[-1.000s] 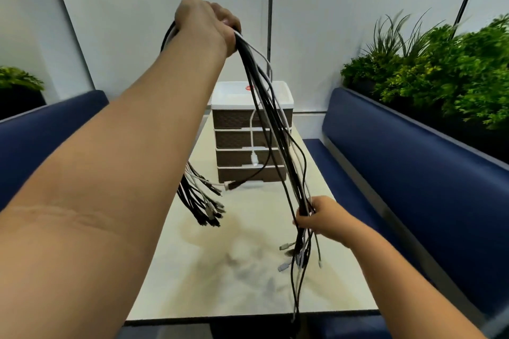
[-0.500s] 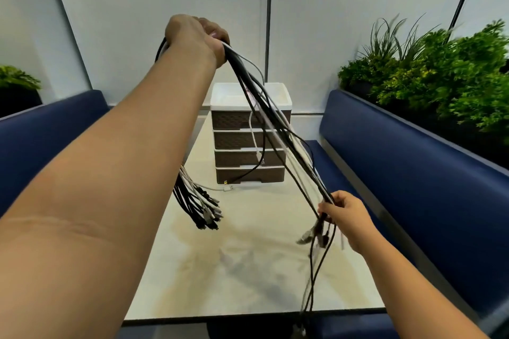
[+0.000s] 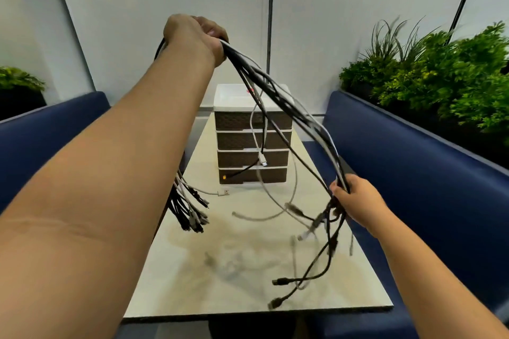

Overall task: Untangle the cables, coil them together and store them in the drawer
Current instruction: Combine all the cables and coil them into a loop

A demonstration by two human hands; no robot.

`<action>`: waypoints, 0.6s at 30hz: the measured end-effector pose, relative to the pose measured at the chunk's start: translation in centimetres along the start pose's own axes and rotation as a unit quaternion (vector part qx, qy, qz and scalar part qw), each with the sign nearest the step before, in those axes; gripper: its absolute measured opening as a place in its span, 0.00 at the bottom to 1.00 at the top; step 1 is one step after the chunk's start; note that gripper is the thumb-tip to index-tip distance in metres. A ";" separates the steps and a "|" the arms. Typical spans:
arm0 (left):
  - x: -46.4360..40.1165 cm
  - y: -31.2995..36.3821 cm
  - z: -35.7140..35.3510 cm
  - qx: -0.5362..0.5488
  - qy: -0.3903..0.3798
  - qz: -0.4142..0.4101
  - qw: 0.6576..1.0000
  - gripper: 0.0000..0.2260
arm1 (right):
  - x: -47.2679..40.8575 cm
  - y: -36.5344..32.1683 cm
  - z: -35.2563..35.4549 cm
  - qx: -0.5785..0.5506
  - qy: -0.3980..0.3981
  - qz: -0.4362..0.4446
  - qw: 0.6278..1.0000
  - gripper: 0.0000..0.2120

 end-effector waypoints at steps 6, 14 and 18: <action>1.0 0.2 0.9 -0.048 0.006 -0.005 0.999 0.14 | 0.0 1.0 -0.5 -0.272 -0.046 -0.042 0.960 0.10; 0.9 0.2 1.8 -0.057 0.021 0.000 0.998 0.13 | -0.8 1.9 0.5 -0.065 0.039 0.023 0.997 0.05; 1.0 0.1 1.8 -0.050 0.018 -0.003 0.999 0.13 | -0.8 3.1 0.6 -0.233 0.009 -0.053 0.971 0.18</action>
Point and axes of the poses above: each hand's wrist, its own x-axis away from the middle knuckle, its own z-axis out of the back of the hand, y = z × x, the point moved 9 cm from there along -x, towards the middle knuckle, and after that the axes turned 4 degrees about -z, right-handed, at the moved point
